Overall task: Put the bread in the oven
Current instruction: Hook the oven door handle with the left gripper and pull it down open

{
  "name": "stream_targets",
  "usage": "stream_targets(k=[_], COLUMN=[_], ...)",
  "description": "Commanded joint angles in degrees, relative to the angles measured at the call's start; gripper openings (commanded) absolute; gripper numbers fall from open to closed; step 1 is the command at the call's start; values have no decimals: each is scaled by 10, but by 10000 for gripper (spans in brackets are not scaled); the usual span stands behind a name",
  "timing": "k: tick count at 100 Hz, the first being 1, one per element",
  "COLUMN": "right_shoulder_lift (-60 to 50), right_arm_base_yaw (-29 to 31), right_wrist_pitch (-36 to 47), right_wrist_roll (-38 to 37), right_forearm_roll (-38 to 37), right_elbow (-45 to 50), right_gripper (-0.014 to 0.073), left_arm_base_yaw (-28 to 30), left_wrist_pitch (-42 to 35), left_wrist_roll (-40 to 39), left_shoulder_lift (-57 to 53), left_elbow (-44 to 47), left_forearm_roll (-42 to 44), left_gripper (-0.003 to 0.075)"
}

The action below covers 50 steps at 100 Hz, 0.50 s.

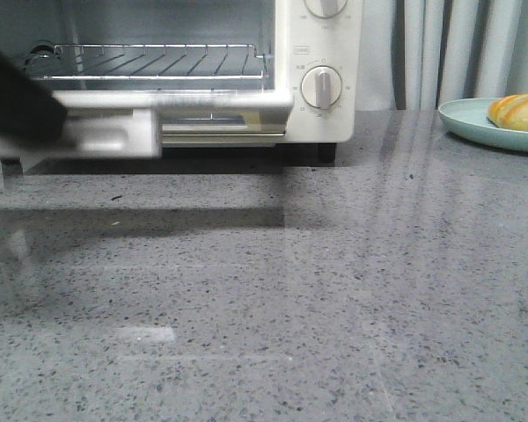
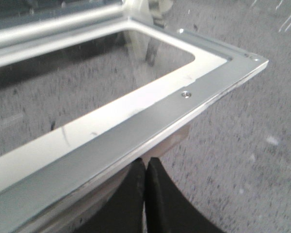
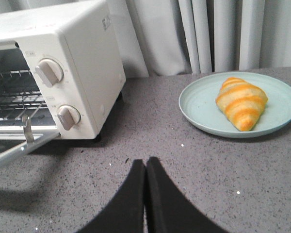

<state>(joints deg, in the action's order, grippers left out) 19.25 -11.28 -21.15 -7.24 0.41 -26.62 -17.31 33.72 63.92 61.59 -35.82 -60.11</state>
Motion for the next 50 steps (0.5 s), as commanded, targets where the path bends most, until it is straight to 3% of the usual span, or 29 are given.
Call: stream_targets(k=[1,26,50], right_shoulder_lift=[11,11,11], right_arm_base_yaw=[4,4,4], right_wrist_pitch=[59,60,69], right_wrist_roll=[5,5,5], right_forearm_roll=[-4,-4,-7], right_elbow=[-21,-21,-21], right_gripper=[-69,-69,-69], left_arm_base_yaw=[-3,-3,-3], left_wrist_pitch=[-37,-40,28], left_wrist_roll=[-2,-2,-2], left_shoulder_lift=[-4,-4,-4], left_elbow=[-4,11,11], left_forearm_roll=[-15,-13,-11], left_gripper=[-21,-22,-22])
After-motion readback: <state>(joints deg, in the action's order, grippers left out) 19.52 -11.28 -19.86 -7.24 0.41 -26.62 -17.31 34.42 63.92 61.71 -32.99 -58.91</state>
